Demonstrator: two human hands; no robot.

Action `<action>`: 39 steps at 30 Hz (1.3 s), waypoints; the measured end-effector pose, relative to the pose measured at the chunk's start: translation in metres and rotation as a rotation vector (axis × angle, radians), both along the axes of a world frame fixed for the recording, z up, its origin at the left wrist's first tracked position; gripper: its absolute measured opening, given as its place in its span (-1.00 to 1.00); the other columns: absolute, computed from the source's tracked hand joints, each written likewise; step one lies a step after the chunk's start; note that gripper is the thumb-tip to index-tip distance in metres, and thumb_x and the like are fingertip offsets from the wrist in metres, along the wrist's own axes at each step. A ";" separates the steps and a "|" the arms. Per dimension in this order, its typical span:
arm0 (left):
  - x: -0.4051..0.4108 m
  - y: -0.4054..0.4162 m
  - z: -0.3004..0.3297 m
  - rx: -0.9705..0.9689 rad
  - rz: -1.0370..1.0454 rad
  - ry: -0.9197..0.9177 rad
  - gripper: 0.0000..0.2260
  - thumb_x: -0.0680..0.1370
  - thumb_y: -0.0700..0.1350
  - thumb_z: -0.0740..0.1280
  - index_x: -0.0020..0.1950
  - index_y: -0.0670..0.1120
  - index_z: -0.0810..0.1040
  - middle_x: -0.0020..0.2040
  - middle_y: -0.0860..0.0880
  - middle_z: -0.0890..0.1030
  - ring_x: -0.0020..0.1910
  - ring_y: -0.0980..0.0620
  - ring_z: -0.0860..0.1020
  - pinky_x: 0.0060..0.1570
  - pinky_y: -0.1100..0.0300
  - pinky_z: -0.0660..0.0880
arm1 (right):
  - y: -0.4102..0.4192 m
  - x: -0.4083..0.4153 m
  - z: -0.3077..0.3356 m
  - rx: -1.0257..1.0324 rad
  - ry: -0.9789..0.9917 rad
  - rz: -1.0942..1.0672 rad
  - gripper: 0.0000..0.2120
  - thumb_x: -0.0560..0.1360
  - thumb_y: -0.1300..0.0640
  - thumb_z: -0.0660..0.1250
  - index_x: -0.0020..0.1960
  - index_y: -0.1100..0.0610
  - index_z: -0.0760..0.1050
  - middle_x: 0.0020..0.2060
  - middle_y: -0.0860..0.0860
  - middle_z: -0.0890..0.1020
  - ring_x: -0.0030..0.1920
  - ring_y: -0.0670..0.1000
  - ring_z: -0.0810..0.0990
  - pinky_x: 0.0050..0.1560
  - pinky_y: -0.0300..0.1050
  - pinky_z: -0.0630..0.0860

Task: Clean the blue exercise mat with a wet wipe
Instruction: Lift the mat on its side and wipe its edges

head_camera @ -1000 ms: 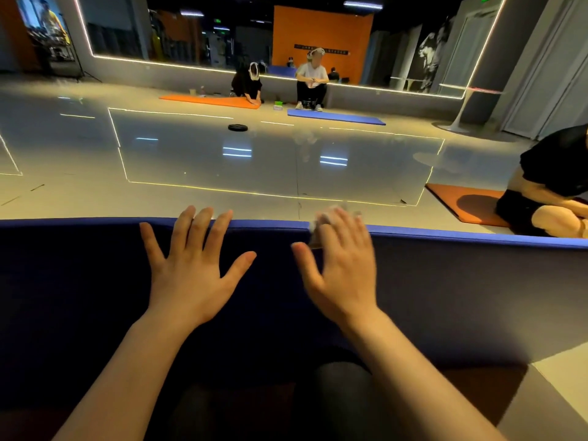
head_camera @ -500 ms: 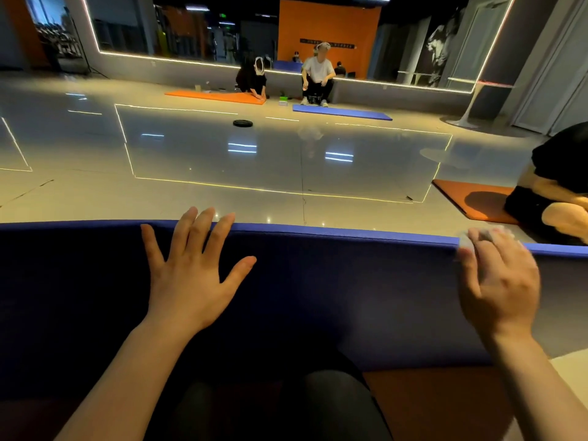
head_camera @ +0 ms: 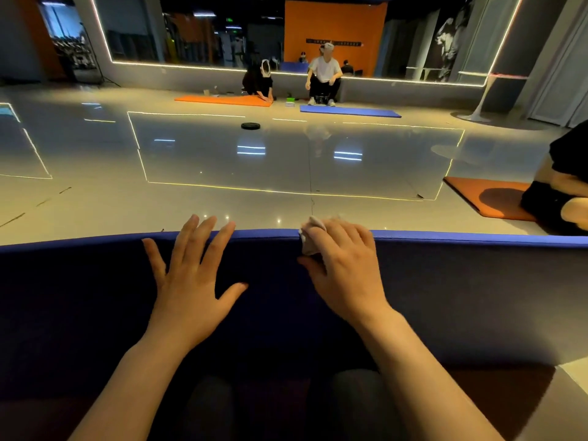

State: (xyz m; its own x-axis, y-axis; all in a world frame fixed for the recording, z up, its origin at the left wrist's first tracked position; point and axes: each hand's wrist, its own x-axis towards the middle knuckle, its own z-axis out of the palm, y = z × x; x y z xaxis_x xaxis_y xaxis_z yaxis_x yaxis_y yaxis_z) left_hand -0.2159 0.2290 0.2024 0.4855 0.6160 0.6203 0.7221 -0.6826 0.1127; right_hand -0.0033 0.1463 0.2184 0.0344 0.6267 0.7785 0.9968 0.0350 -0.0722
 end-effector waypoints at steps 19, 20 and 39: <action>0.013 0.011 0.008 0.088 0.179 0.077 0.09 0.08 -0.12 0.69 0.51 -0.11 0.21 0.39 -0.27 0.31 0.41 -0.32 0.24 0.31 -0.37 0.13 | -0.001 0.082 0.024 -0.135 0.100 -0.143 -0.75 0.43 0.08 0.43 0.07 0.14 0.59 -0.15 0.06 0.62 -0.18 0.20 0.55 -0.17 -0.04 0.34; 0.016 0.013 0.005 0.081 0.190 0.064 0.10 0.06 -0.13 0.70 0.50 -0.12 0.21 0.39 -0.27 0.31 0.41 -0.32 0.25 0.32 -0.34 0.12 | -0.001 0.077 0.017 -0.111 0.071 -0.186 -0.73 0.45 0.08 0.37 0.11 0.17 0.58 -0.11 0.09 0.61 -0.13 0.20 0.54 -0.11 -0.02 0.37; 0.000 0.016 -0.020 0.268 0.121 -0.146 -0.08 0.21 -0.20 0.65 0.47 -0.10 0.26 0.42 -0.23 0.28 0.46 -0.28 0.20 0.49 -0.19 -0.08 | -0.056 0.102 0.013 -0.129 0.072 -0.410 -0.38 0.49 -0.33 0.10 0.23 0.13 0.56 0.21 0.09 0.59 0.33 0.10 0.48 0.43 0.34 0.11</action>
